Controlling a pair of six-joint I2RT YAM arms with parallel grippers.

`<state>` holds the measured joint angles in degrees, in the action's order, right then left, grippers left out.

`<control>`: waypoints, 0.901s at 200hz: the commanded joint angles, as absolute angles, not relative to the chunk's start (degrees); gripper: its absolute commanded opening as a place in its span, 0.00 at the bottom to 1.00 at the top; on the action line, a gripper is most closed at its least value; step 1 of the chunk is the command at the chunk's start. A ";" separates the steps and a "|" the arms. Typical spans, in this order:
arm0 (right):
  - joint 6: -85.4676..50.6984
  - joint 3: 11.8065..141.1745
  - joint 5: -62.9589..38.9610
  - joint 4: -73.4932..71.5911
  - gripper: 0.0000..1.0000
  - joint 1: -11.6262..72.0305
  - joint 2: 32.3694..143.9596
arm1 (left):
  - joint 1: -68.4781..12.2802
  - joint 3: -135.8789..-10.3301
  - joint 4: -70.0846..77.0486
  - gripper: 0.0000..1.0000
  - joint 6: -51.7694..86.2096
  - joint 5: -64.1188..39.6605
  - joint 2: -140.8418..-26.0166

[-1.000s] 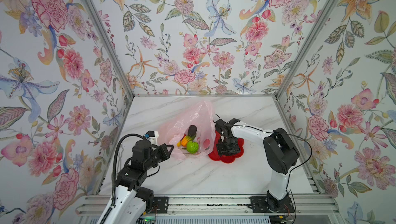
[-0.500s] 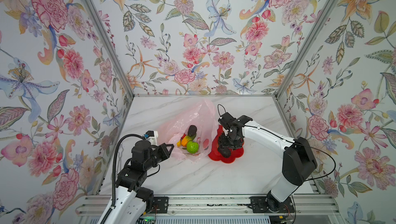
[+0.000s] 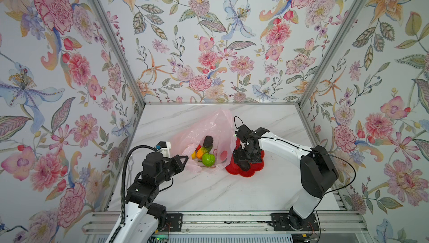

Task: Place the fruits into the plastic bag
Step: Pick up the fruit from the plate.

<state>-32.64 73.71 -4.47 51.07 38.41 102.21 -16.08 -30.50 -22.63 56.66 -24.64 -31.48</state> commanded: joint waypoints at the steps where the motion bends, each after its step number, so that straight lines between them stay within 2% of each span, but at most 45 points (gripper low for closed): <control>1: -32.98 74.68 -3.72 50.57 0.97 38.80 104.98 | -15.58 -29.90 -22.04 0.00 57.55 -23.27 -30.63; 36: -32.75 76.01 -3.47 50.53 0.93 38.60 108.63 | -15.56 -30.20 -21.96 0.00 58.17 -22.69 -30.15; 74: -32.24 76.84 -2.48 49.98 0.80 38.58 110.21 | -15.60 -30.34 -21.05 0.00 58.36 -22.47 -30.82; 93: -32.17 77.24 -2.27 50.00 0.70 38.66 109.64 | -15.51 -30.49 -20.48 0.00 58.27 -22.76 -31.59; 114: -32.42 76.45 -2.00 49.95 0.48 38.76 107.22 | -15.57 -30.67 -20.10 0.00 57.92 -22.80 -32.30; 122: -32.65 75.87 -1.85 49.93 0.43 38.83 105.99 | -15.56 -30.64 -19.96 0.00 57.99 -22.79 -32.39; 180: -34.45 70.89 -5.31 50.46 0.41 37.44 94.35 | -15.56 -29.82 -19.08 0.00 58.71 -22.70 -31.68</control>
<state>-32.99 72.93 -3.88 49.82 38.30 100.16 -16.08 -30.50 -20.62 58.00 -23.38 -32.14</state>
